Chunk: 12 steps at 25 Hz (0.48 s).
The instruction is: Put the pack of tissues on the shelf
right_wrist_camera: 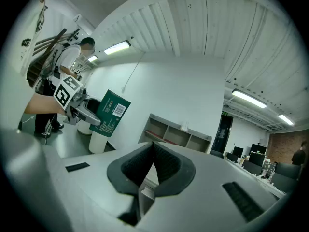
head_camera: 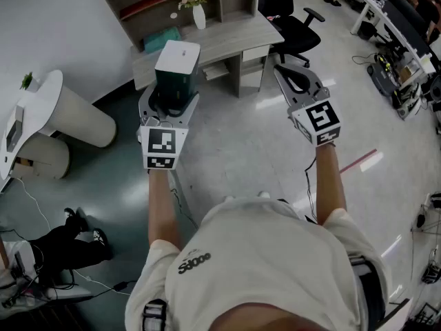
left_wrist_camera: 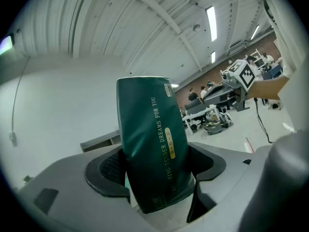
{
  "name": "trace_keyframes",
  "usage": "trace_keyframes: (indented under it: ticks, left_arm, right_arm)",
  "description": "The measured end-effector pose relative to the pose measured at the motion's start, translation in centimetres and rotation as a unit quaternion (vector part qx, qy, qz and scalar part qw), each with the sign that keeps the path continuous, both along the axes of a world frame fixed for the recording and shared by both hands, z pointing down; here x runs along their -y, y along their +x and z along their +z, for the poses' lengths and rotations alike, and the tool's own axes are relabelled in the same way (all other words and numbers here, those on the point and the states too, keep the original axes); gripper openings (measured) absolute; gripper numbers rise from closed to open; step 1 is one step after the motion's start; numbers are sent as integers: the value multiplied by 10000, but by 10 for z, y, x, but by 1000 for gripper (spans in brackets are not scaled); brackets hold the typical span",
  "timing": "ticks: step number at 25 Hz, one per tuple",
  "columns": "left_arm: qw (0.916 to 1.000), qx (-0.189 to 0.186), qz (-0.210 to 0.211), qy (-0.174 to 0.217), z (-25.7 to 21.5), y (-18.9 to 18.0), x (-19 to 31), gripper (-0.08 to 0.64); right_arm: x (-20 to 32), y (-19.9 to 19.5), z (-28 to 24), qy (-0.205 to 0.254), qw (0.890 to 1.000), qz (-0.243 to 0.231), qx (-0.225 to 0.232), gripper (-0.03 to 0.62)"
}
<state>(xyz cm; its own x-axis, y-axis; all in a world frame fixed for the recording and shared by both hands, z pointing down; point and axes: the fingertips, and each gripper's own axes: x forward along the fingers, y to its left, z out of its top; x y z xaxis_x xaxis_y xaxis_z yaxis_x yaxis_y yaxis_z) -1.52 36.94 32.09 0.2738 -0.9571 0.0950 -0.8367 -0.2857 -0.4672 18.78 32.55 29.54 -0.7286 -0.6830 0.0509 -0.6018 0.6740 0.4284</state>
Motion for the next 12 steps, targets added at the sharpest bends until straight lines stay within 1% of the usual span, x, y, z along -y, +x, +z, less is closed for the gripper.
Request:
trace_keyframes:
  ticks: [5,10,12]
  left_arm:
    - [10000,-38,26,-16,5,-17,-2,383]
    - [9996,-178,151,-138,15,-35,-3,383]
    - [9995,-161,221,-154,19,-40,-2,383]
  right_arm:
    - [-1,-15,3,-4,10000,75,-25,5]
    - [-4,-31,9,43,9992,385,-116,5]
    - [-6,-34,12,-88,9990,430,57,5]
